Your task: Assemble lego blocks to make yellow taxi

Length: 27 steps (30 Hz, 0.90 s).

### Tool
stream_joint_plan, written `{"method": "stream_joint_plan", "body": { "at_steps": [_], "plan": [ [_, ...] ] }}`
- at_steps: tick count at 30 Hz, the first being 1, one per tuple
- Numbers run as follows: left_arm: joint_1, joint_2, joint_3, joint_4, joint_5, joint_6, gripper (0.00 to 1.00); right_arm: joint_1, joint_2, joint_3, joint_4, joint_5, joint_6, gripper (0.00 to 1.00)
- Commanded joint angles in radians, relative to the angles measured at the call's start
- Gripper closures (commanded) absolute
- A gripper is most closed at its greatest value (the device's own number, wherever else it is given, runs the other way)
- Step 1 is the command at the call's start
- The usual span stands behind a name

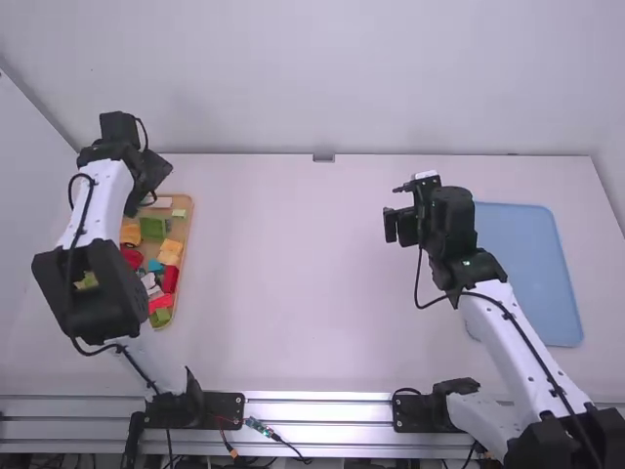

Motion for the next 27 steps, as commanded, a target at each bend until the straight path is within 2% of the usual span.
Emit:
{"method": "stream_joint_plan", "body": {
  "at_steps": [1,12,27],
  "plan": [
    [0.047,0.016,0.019,-0.015,0.003,-0.047,0.01,0.005,0.008,0.032,-0.003,0.001,0.001,0.00],
    [0.239,0.087,0.019,-0.031,0.161,-0.011,0.01,0.005,0.008,0.032,-0.003,-0.004,0.001,0.00],
    [0.239,0.231,0.019,0.029,0.135,-0.018,0.01,0.084,0.008,0.032,0.002,0.009,-0.051,0.00]
  ]
}}
